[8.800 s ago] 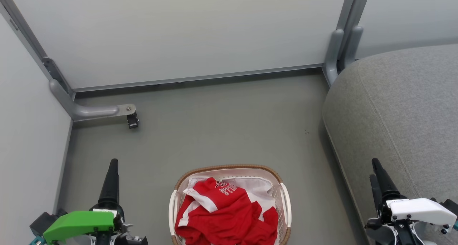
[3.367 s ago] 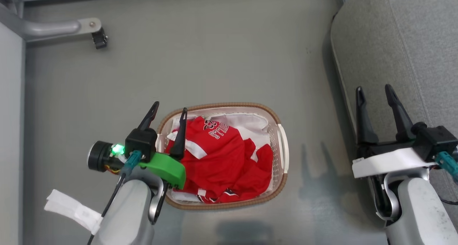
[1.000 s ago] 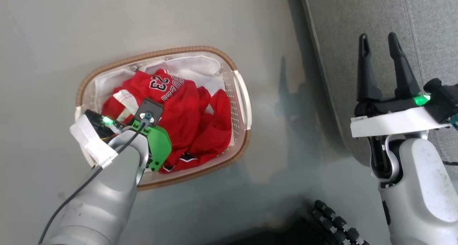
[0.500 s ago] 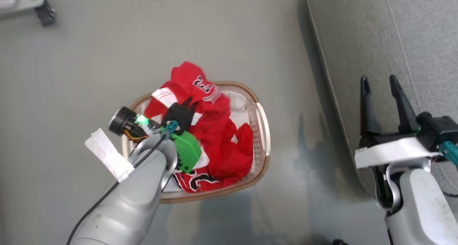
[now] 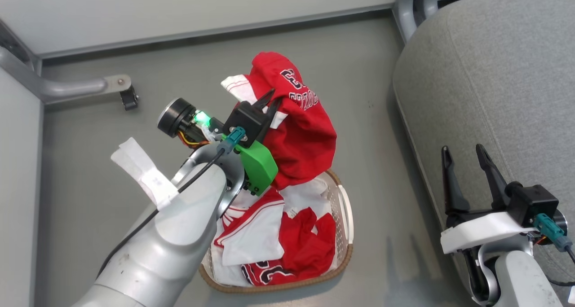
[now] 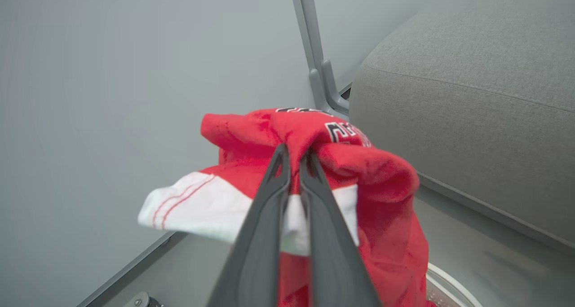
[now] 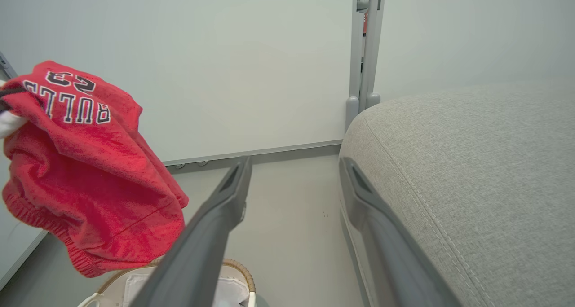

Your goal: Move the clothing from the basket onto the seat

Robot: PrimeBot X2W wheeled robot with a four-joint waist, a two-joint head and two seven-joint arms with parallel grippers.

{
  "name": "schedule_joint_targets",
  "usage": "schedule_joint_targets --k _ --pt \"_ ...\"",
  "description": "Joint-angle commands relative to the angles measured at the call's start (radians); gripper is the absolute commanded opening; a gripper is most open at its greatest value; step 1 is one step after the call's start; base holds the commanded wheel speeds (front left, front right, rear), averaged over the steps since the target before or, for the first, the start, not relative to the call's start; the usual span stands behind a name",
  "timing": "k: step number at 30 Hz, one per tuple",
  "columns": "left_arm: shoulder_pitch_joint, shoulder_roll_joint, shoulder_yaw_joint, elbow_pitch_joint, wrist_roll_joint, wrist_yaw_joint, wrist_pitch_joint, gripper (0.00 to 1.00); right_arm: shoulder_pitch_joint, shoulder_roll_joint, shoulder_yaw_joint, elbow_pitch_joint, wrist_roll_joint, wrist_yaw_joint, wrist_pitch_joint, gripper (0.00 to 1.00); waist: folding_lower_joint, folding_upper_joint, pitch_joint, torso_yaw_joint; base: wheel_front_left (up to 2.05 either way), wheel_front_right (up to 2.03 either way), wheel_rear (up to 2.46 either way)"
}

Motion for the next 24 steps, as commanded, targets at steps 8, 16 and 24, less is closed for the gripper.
schedule_joint_targets --k 8,16,24 --pt "-0.08 0.008 -0.036 -0.14 -0.083 -0.002 0.11 0.0 0.043 -0.005 0.034 -0.012 -0.03 0.0 -0.005 1.0 0.0 0.0 -0.163 0.017 0.0 0.0 0.0" --pt "-0.133 0.009 -0.021 -0.201 -0.139 0.0 0.177 0.0 0.007 -0.004 0.127 -0.034 -0.075 0.0 -0.005 1.0 0.0 0.0 -0.194 0.002 0.0 0.0 0.0" --pt "-0.152 -0.004 -0.014 -0.211 -0.173 0.015 0.2 0.0 -0.053 -0.004 0.284 -0.022 -0.106 0.0 -0.005 1.0 0.0 0.0 -0.213 -0.003 0.0 0.0 0.0"
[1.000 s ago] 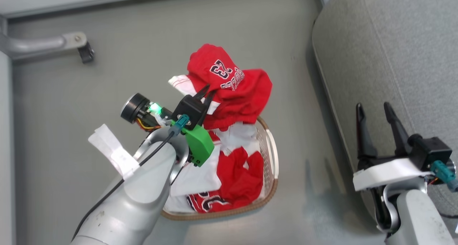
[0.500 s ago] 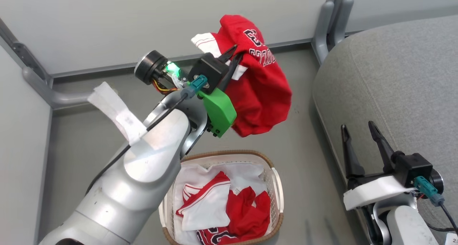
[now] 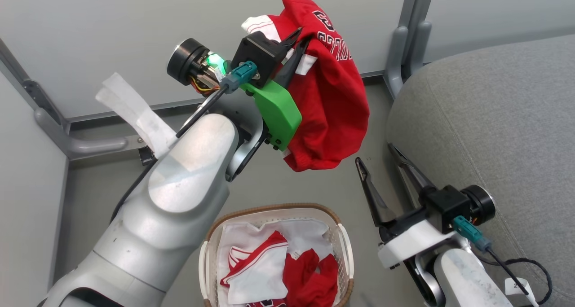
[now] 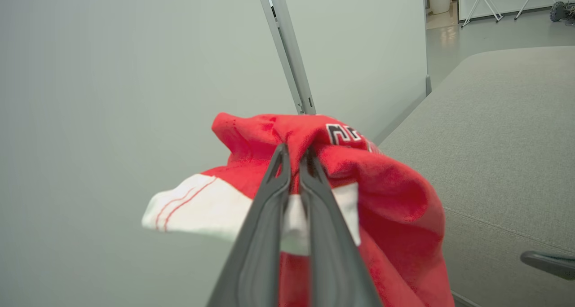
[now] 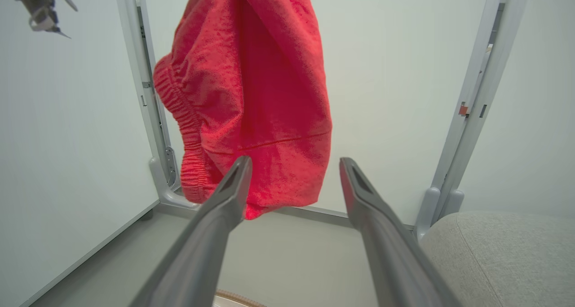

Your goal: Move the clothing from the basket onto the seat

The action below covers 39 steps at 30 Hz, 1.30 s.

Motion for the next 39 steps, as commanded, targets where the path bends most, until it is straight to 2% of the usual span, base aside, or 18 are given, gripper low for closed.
schedule_joint_targets --k 1,6,14,21,26,28,29,30,33,39 --pt "-0.017 -0.001 -0.001 -0.007 -0.004 0.007 0.001 0.0 -0.022 -0.005 0.008 0.003 0.0 0.0 -0.005 1.0 0.0001 0.0 -0.004 0.002 0.0 0.0 0.0" --pt "-0.003 -0.002 -0.012 -0.017 -0.007 0.009 0.002 0.0 -0.076 -0.004 -0.014 0.009 -0.022 0.0 -0.005 1.0 0.0001 0.0 -0.01 0.01 0.0 0.0 0.0" --pt "0.03 0.005 -0.039 -0.053 -0.007 0.007 0.002 0.0 -0.179 -0.004 -0.055 0.055 -0.135 0.0 -0.005 1.0 0.0001 0.0 -0.016 0.023 0.0 0.0 0.0" --pt "0.046 0.01 -0.056 -0.097 -0.011 0.006 0.003 0.0 -0.286 -0.007 0.008 0.25 -0.206 -0.001 -0.004 1.0 0.0001 0.0 -0.009 0.033 0.0 0.0 0.0" --pt "0.057 0.015 -0.07 -0.133 -0.017 0.005 0.008 0.0 -0.377 -0.034 0.108 0.386 -0.166 -0.001 -0.004 1.0 0.0001 0.0 -0.001 0.044 0.0 0.0 0.0" --pt "0.066 0.02 -0.073 -0.141 -0.021 0.005 0.01 0.0 -0.413 -0.047 0.168 0.435 -0.129 -0.001 -0.004 0.38 0.0001 0.0 0.001 0.048 0.0 0.0 0.0" --pt "0.071 0.023 -0.073 -0.142 -0.024 0.007 0.011 0.0 -0.432 -0.054 0.195 0.458 -0.104 -0.001 -0.004 0.16 0.0001 0.0 0.001 0.05 0.0 0.0 0.0" --pt "0.074 0.025 -0.072 -0.143 -0.027 0.01 0.011 0.0 -0.446 -0.059 0.216 0.471 -0.086 -0.001 -0.004 0.0 0.0001 0.0 0.002 0.05 0.0 0.0 0.0" --pt "0.089 0.032 -0.065 -0.144 -0.036 0.022 0.015 0.0 -0.478 -0.071 0.264 0.494 -0.031 -0.001 -0.004 0.0 0.0001 0.0 0.007 0.052 0.0 0.0 0.0" --pt "0.141 0.048 -0.041 -0.141 -0.062 0.047 -0.016 0.0 -0.501 -0.09 0.29 0.476 0.026 -0.001 -0.004 0.0 0.0001 0.0 0.024 0.049 0.0 0.0 0.0"
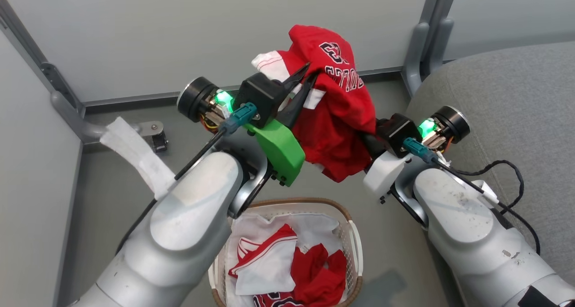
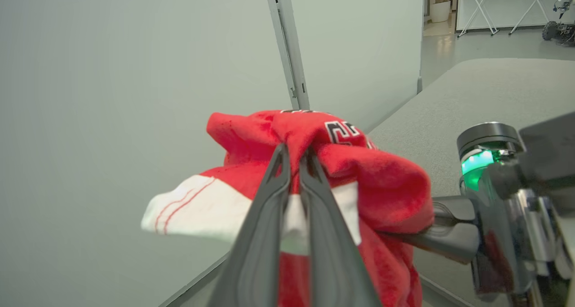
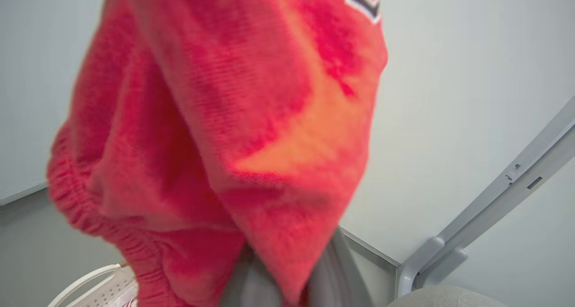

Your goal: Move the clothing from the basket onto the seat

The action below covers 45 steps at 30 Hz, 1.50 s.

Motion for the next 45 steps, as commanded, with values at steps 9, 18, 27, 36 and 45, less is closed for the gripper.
schedule_joint_targets --k 9,18,27,36,45 --pt "0.13 0.006 0.025 0.044 -0.033 0.047 -0.115 1.0 -0.006 -0.011 -0.083 -0.025 -0.006 -0.001 -0.002 0.0 0.0 0.0 0.021 -0.008 0.0 0.0 0.0" --pt "0.235 0.013 0.008 0.085 -0.057 0.043 -0.187 1.0 0.023 -0.024 -0.149 -0.053 -0.042 -0.001 -0.002 0.0 0.0 0.0 0.031 -0.008 0.0 0.0 0.0" --pt "0.307 0.015 -0.009 0.096 -0.065 0.036 -0.23 1.0 0.063 -0.053 -0.202 -0.07 -0.064 -0.001 -0.002 0.0 0.0 0.0 0.041 -0.014 0.0 0.0 0.0" --pt "0.337 0.012 -0.02 0.065 -0.057 0.03 -0.26 1.0 0.114 -0.076 -0.252 -0.115 -0.081 -0.001 -0.002 0.0 0.0 0.0 0.047 -0.056 0.0 0.0 0.0" --pt "0.339 0.016 -0.033 0.066 -0.042 0.034 -0.27 1.0 0.173 -0.092 -0.316 -0.184 -0.094 -0.001 -0.002 0.0 0.0 0.0 0.078 -0.177 0.0 0.0 0.0"
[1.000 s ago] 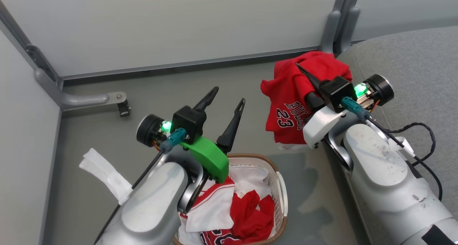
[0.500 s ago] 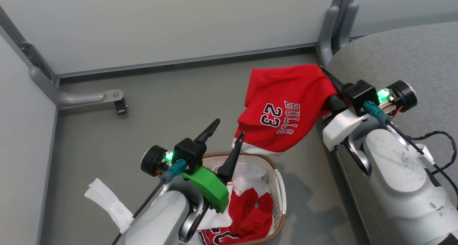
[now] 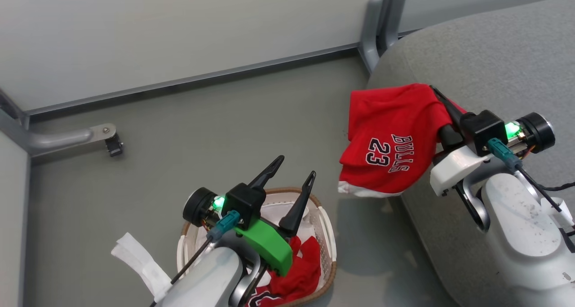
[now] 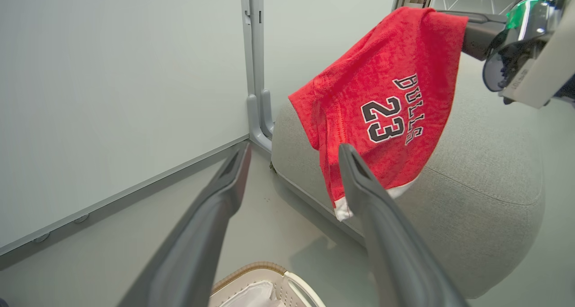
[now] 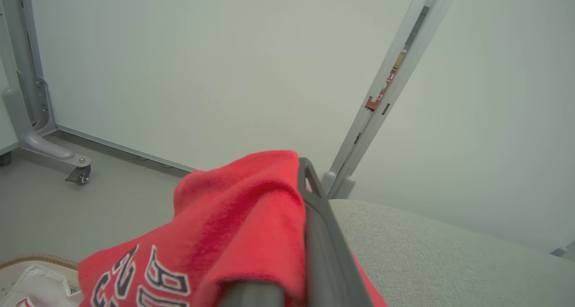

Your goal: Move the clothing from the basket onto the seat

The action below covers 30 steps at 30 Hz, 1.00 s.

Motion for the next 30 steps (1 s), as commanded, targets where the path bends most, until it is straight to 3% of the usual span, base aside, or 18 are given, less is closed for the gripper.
schedule_joint_targets --k 1,16,23,30 --pt "0.007 0.006 0.0 -0.001 0.008 0.002 -0.006 1.0 0.018 -0.003 -0.014 -0.014 -0.005 -0.001 -0.002 0.0 0.0 -0.0001 0.024 -0.063 0.0 0.0 0.0" --pt "-0.034 0.026 -0.03 -0.009 0.031 -0.002 0.001 1.0 0.079 0.034 -0.095 -0.086 -0.022 -0.001 -0.002 0.0 0.0 -0.0001 0.096 -0.271 0.0 0.0 0.0" --pt "-0.043 0.032 -0.042 -0.018 0.039 0.004 0.005 1.0 0.088 0.04 -0.133 -0.092 -0.026 -0.001 -0.002 0.0 0.0 -0.0001 0.114 -0.298 0.0 0.0 0.0" --pt "-0.052 0.036 -0.05 -0.042 0.043 0.011 0.008 1.0 0.074 0.054 -0.177 -0.082 -0.026 -0.001 -0.002 0.0 0.0 -0.0001 0.151 -0.276 0.0 0.0 0.0"
